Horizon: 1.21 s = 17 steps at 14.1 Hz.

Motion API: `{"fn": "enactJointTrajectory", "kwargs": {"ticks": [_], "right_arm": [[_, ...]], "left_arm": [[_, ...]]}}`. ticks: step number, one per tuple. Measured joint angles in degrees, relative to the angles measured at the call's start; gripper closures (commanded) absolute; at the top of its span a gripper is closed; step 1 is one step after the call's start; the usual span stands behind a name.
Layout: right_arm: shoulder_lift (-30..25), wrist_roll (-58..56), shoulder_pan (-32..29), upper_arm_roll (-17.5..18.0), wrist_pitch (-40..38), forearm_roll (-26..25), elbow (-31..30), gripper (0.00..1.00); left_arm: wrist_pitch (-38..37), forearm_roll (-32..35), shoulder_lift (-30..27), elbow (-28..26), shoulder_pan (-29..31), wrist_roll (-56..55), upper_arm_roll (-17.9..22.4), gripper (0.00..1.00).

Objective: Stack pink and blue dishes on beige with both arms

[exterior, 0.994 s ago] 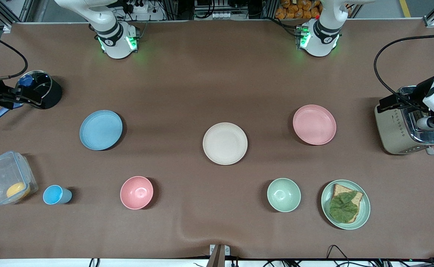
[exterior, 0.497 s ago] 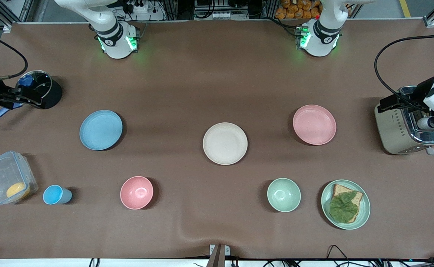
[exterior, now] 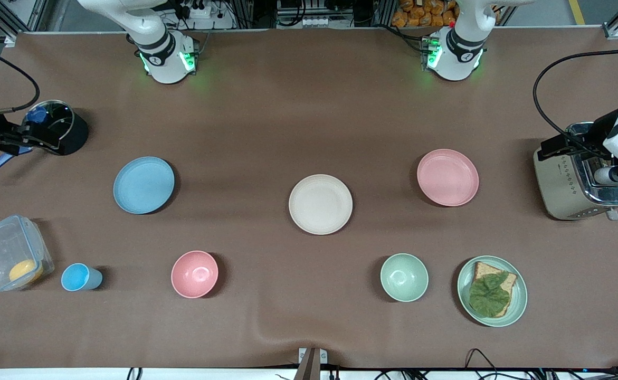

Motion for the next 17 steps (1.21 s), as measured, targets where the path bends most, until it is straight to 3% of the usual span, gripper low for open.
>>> {"fn": "enactJointTrajectory", "kwargs": {"ticks": [11, 17], "right_arm": [[0.00, 0.00, 0.00, 0.00, -0.05, 0.00, 0.00, 0.00], [0.87, 0.00, -0.31, -0.26, -0.34, 0.00, -0.39, 0.00]], "left_arm": [[-1.63, 0.00, 0.88, -0.22, -0.67, 0.00, -0.12, 0.00], [0.39, 0.00, 11.45, -2.00, -0.84, 1.37, -2.37, 0.00]]}}
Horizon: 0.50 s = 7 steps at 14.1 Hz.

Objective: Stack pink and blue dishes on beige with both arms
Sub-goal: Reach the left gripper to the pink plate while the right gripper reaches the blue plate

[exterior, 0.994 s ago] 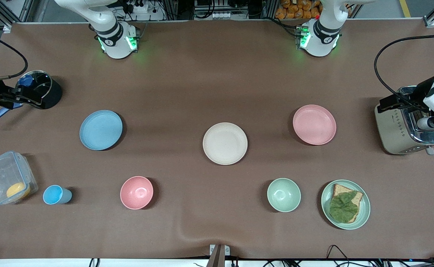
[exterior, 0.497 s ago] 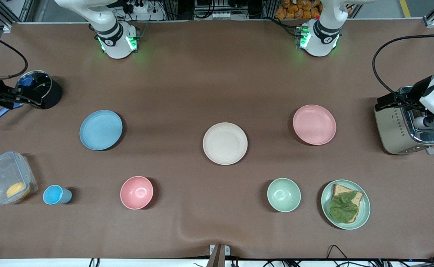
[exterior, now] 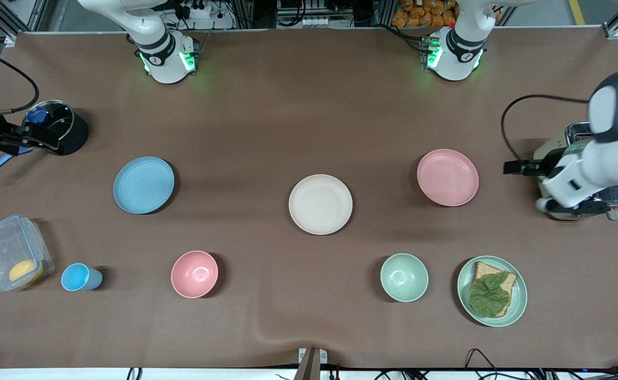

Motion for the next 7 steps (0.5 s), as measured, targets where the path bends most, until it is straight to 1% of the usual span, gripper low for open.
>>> {"fn": "enactJointTrajectory", "kwargs": {"ticks": [2, 5, 7], "right_arm": [[2.55, -0.51, -0.69, -0.02, -0.05, 0.00, -0.41, 0.00], [8.72, -8.89, -4.63, -0.08, 0.64, 0.05, -0.98, 0.00], [13.61, -14.02, -8.20, -0.13, 3.22, 0.80, -1.92, 0.00]], "left_arm": [[4.28, 0.00, 1.16, -3.93, -0.05, 0.08, -0.62, 0.00], [12.79, 0.00, 0.77, -13.70, 0.98, 4.64, -0.48, 0.00], [20.76, 0.00, 0.47, -20.63, 3.31, 7.91, -0.46, 0.00]]}}
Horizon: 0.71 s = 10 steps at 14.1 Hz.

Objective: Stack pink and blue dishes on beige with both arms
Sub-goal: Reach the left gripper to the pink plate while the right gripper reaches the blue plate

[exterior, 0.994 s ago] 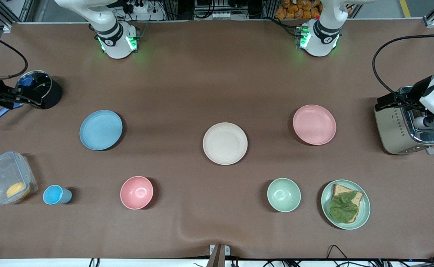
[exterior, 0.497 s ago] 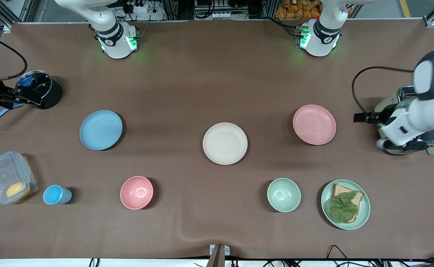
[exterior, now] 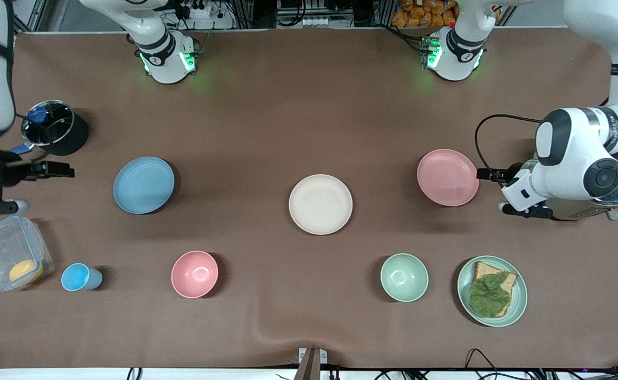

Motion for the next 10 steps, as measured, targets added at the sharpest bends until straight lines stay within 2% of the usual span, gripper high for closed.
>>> {"fn": "enactJointTrajectory", "kwargs": {"ticks": [2, 3, 5, 6, 7, 8, 10], "right_arm": [[3.34, -3.66, -2.38, -0.04, 5.19, 0.79, -2.85, 0.00], [4.12, -5.28, -3.05, -0.03, 8.03, 1.15, -5.17, 0.00], [4.47, -8.76, -3.68, -0.04, 12.78, 1.84, -9.72, 0.00], [4.45, -10.63, -3.79, -0.04, 15.32, 1.95, -11.92, 0.00], [4.46, -12.48, -3.92, -0.05, 17.81, 2.17, -14.27, 0.00], [4.50, -14.36, -4.11, -0.05, 20.25, 2.84, -16.82, 0.00], [5.03, -17.30, -4.65, -0.06, 24.29, 4.02, -21.15, 0.00]], "left_arm": [[9.48, 0.00, -0.08, -7.44, 1.72, 2.90, 0.01, 0.00], [13.60, 0.00, -0.05, -10.68, 2.00, 3.56, 0.01, 0.04], [18.14, 0.00, 0.08, -14.86, 2.22, 3.95, -0.05, 0.26], [19.08, -0.02, 0.21, -15.85, 2.52, 3.99, -0.10, 0.43], [19.37, -0.48, 0.47, -16.31, 2.85, 4.29, -0.17, 0.56], [19.43, -1.71, 0.86, -16.45, 3.02, 5.02, -0.20, 0.64], [19.51, -4.39, 1.87, -16.45, 3.04, 7.00, -0.29, 0.69]]}}
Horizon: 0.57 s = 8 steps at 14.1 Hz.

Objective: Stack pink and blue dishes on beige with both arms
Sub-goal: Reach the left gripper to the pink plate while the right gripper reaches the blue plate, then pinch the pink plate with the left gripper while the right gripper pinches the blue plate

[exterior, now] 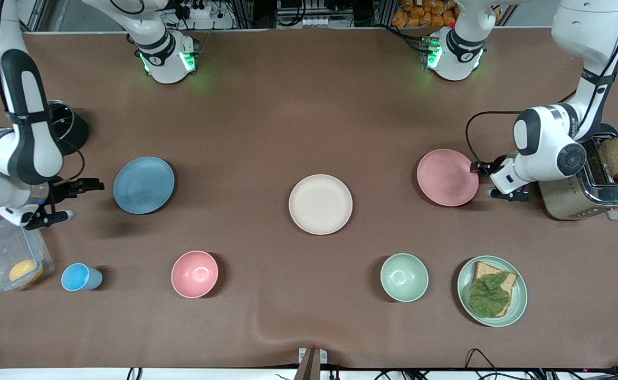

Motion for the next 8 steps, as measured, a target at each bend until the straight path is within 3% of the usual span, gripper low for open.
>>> {"fn": "enactJointTrajectory", "kwargs": {"ticks": [1, 3, 8], "right_arm": [[0.81, -1.28, -0.52, -0.01, 1.08, 0.79, -1.25, 0.00], [3.33, -4.01, -1.73, -0.01, 1.60, 3.80, -2.04, 0.00], [8.89, -5.79, -3.27, -0.01, 1.76, 9.07, -2.02, 0.00]], "left_arm": [[0.17, -1.11, 0.64, 0.05, 0.02, 1.14, -0.01, 0.75], [0.51, -3.87, 1.95, 0.31, 0.38, 3.91, -0.01, 1.00], [0.12, -6.58, 2.10, 1.81, 1.99, 7.81, -0.21, 1.00]]}}
